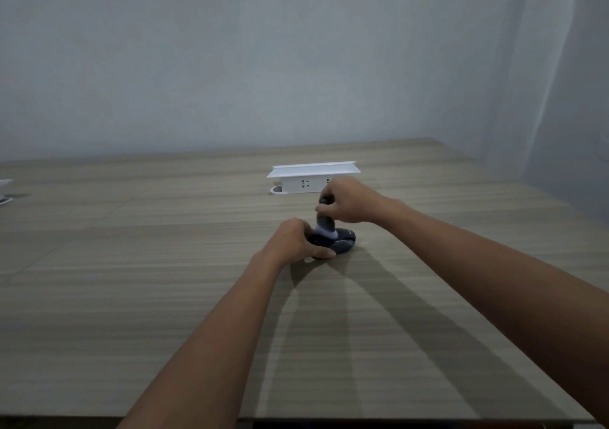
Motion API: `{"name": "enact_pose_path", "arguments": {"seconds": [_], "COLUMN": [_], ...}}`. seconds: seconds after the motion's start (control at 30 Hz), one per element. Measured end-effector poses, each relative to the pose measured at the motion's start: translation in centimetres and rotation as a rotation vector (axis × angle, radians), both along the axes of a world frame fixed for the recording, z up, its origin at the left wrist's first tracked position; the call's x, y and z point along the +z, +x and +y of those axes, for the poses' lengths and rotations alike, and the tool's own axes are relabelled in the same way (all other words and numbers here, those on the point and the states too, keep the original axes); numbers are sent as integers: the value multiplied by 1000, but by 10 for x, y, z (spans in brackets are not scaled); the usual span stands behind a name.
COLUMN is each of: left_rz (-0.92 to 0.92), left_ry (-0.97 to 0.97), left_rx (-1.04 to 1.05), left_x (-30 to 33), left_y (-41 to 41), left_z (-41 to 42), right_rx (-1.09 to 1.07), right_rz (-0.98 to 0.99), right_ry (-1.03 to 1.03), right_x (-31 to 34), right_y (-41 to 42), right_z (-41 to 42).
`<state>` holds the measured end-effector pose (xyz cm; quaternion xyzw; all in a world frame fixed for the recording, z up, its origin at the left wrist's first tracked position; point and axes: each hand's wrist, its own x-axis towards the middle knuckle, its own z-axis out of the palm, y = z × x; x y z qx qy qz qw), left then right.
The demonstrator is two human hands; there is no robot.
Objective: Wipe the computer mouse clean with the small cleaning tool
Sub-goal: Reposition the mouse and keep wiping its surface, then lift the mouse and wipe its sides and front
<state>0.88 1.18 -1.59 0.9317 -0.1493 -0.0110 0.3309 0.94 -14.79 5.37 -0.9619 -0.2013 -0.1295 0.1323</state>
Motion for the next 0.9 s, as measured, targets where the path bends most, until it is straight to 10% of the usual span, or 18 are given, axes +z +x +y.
{"name": "enact_pose_path", "arguments": {"seconds": [0.23,0.5,0.9], "left_rz": [0,16,-7], "left_ry": [12,12,41], "left_rx": [3,-7,30], "left_x": [-4,-2,-3], "left_y": [4,5,4], "left_z": [0,0,-4], "right_rx": [-136,-2,-174], "right_rz": [52,97,24], "right_ry": [-148,287,245], "right_x": [-13,-5,-19], "right_y": [-5,-8,-13], "right_z": [-22,-22,-47]}}
